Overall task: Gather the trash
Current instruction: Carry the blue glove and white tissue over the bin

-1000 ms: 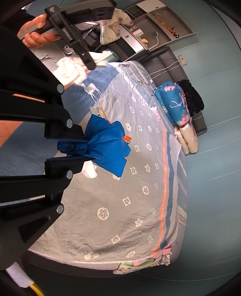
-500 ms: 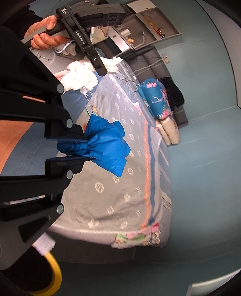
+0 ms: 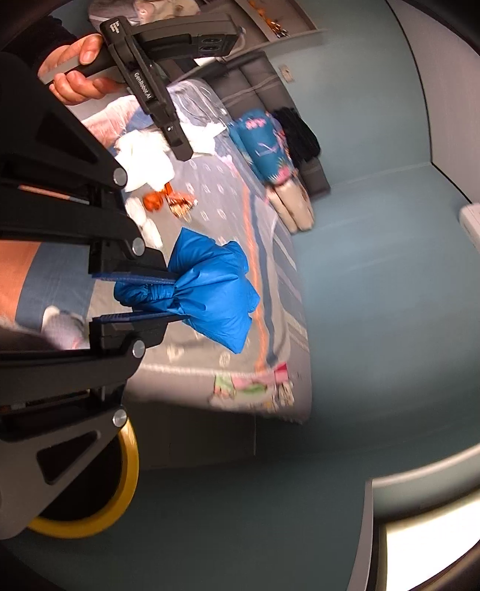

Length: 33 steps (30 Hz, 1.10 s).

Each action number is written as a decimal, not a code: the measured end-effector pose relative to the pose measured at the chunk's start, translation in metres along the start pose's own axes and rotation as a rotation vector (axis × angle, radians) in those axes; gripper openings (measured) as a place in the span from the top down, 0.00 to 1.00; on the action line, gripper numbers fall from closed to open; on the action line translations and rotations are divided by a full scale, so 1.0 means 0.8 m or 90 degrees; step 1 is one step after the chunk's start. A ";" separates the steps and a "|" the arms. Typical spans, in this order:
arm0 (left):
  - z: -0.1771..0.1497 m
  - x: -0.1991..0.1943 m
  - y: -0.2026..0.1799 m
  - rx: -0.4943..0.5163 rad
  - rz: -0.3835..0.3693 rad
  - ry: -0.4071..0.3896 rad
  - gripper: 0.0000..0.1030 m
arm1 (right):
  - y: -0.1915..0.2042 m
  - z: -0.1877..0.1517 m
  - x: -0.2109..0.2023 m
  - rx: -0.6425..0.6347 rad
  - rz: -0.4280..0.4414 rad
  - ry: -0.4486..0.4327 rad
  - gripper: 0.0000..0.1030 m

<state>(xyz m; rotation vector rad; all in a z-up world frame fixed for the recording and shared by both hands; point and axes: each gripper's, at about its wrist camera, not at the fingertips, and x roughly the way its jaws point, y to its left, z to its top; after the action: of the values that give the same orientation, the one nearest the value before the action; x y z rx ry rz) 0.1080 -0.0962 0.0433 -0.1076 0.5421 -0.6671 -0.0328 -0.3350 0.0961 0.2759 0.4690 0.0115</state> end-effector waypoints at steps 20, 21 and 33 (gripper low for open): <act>-0.026 0.091 -0.125 0.062 -0.095 0.069 0.82 | -0.124 -0.017 -0.051 0.099 -0.114 -0.031 0.87; -0.028 0.095 -0.129 0.060 -0.097 0.073 0.82 | -0.131 -0.018 -0.049 0.109 -0.118 -0.030 0.87; -0.061 0.149 -0.163 0.066 -0.124 0.132 0.81 | -0.187 -0.039 -0.031 0.156 -0.155 0.005 0.87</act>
<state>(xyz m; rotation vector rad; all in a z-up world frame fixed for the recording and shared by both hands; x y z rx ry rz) 0.0882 -0.2680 -0.0167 0.0064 0.7005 -0.9008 -0.0770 -0.4724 0.0408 0.4579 0.5101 -0.2838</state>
